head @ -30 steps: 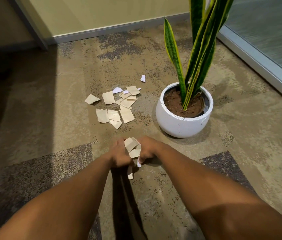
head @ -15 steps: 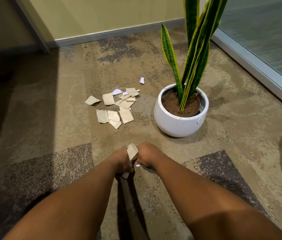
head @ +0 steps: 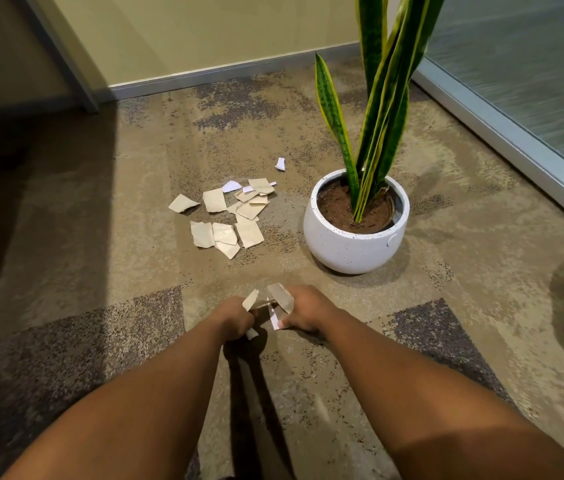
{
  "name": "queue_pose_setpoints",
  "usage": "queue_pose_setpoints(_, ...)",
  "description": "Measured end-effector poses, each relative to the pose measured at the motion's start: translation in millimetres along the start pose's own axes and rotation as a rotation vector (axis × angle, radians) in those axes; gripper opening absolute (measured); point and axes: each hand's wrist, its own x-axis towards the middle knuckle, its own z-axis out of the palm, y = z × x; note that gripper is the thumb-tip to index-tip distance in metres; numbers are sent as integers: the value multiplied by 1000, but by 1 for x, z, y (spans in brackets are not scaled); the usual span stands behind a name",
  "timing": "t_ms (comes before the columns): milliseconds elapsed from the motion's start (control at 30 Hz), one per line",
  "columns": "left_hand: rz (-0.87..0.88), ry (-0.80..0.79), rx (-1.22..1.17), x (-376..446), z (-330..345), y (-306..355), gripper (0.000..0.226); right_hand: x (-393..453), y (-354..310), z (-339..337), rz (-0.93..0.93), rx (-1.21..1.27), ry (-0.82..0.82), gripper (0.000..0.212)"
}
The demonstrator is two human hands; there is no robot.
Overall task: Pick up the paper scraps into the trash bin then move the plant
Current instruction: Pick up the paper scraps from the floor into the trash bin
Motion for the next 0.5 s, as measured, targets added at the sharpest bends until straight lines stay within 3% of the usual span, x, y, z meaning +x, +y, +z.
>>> queue_pose_setpoints(67, -24, 37, -4, -1, -1, -2, 25, 0, -3, 4, -30, -52, 3, 59)
queue_pose_setpoints(300, -77, 58, -51, -2, -2, -8, 23, 1, -11, 16, -72, -218, 100, 81)
queue_pose_setpoints(500, -71, 61, -51, -4, 0, -4, 5, 0, -23, 29, -60, -179, 223, 37)
